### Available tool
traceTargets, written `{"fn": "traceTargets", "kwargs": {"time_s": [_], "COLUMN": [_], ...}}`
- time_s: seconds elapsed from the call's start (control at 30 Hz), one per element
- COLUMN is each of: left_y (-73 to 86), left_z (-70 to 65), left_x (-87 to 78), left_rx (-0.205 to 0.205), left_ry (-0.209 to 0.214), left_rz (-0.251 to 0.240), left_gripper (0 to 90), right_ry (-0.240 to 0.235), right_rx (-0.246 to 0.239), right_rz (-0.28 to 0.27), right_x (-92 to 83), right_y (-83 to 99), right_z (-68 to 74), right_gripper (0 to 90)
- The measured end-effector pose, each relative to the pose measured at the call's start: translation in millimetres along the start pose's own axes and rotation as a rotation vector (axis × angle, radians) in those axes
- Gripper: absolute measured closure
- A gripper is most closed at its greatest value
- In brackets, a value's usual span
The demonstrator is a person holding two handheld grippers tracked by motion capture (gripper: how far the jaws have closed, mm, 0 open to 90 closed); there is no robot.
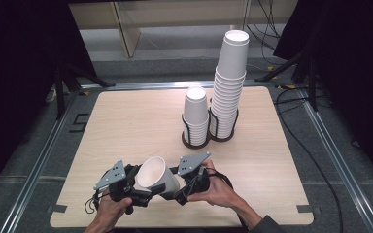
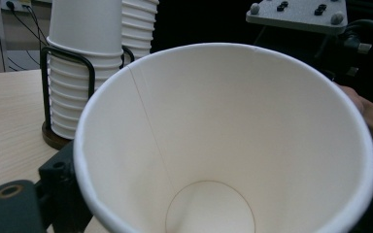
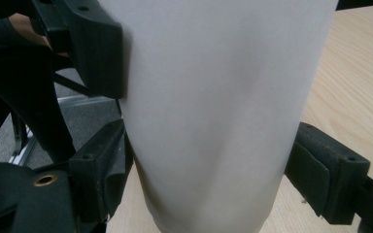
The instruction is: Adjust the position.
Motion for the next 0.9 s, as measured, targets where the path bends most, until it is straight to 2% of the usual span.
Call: {"fn": "traceTargets", "kwargs": {"time_s": [0.13, 0.27, 0.3, 0.37, 0.4, 0.47, 0.53, 0.57, 0.6, 0.63, 0.67, 0.7, 0.73, 0.8, 0.83, 0.9], "left_y": [0.3, 0.1, 0.1, 0.1, -0.1, 0.2, 1.6, 2.8, 3.5, 4.1, 4.9, 5.6, 6.2, 6.9, 7.5, 7.8], "left_z": [0.2, 0.7, 1.1, 3.3, 4.8, 8.4, 13.2, 16.4, 18.6, 20.2, 22.3, 23.7, 25.5, 27.7, 29.8, 31.8], "left_x": [0.2, 0.1, -0.2, -2.4, -3.2, -5.0, -7.2, -6.2, -8.8, -9.4, -9.6, -9.3, -11.1, -11.8, -11.0, -13.3], "left_rx": [0.006, 0.014, 0.016, 0.029, 0.025, 0.039, 0.031, 0.034, 0.043, 0.042, 0.044, 0.046, 0.056, 0.063, 0.073, 0.082], "left_ry": [-0.008, -0.021, -0.028, -0.043, -0.065, -0.091, -0.133, -0.147, -0.17, -0.185, -0.196, -0.202, -0.223, -0.242, -0.246, -0.271], "left_rz": [-0.009, -0.001, 0.001, 0.012, 0.012, 0.025, 0.044, 0.03, 0.066, 0.077, 0.077, 0.073, 0.101, 0.108, 0.096, 0.128], "left_gripper": [11.7, 12.5, 12.8, 12.9, 12.9, 13.1, 13.1, 13.1, 13.1, 13.2, 13.1, 13.1, 13.2, 13.1, 13.1, 13.1], "right_ry": [-0.004, 0.007, 0.009, 0.017, 0.02, 0.034, 0.056, 0.069, 0.086, 0.106, 0.11, 0.127, 0.13, 0.159, 0.164, 0.196], "right_rx": [0.026, 0.027, 0.051, 0.033, 0.063, 0.068, 0.074, 0.075, 0.077, 0.069, 0.081, 0.074, 0.068, 0.084, 0.088, 0.108], "right_rz": [-0.019, -0.021, -0.012, -0.016, -0.006, -0.01, -0.011, -0.013, -0.014, -0.023, -0.018, -0.021, -0.025, -0.015, -0.012, -0.006], "right_x": [3.3, 5.8, 5.8, 5.2, 4.1, 1.0, -3.8, -6.2, -9.0, -11.0, -12.9, -15.5, -16.6, -21.3, -22.2, -25.7], "right_y": [0.7, 2.1, 3.3, 2.9, 3.9, 4.3, 4.8, 5.2, 6.0, 6.7, 7.8, 8.9, 9.7, 13.8, 15.3, 19.5], "right_z": [0.6, -0.4, -0.4, -3.6, -3.4, -5.6, -8.5, -10.2, -12.3, -14.7, -15.7, -18.2, -19.8, -22.9, -23.8, -26.7], "right_gripper": [21.4, 21.3, 21.1, 20.0, 19.0, 18.0, 17.6, 17.6, 17.6, 17.7, 17.8, 18.0, 18.4, 18.7, 19.1, 19.1]}}
Point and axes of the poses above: each handheld gripper's, and its own axes: x roughly forward along the jaws, y roughly out of its underside, z roughly to its left, the point moved 3 cm from there along x, roughly forward along the jaws, and after that the axes turned 15 degrees about x, right-handed, at the moved point
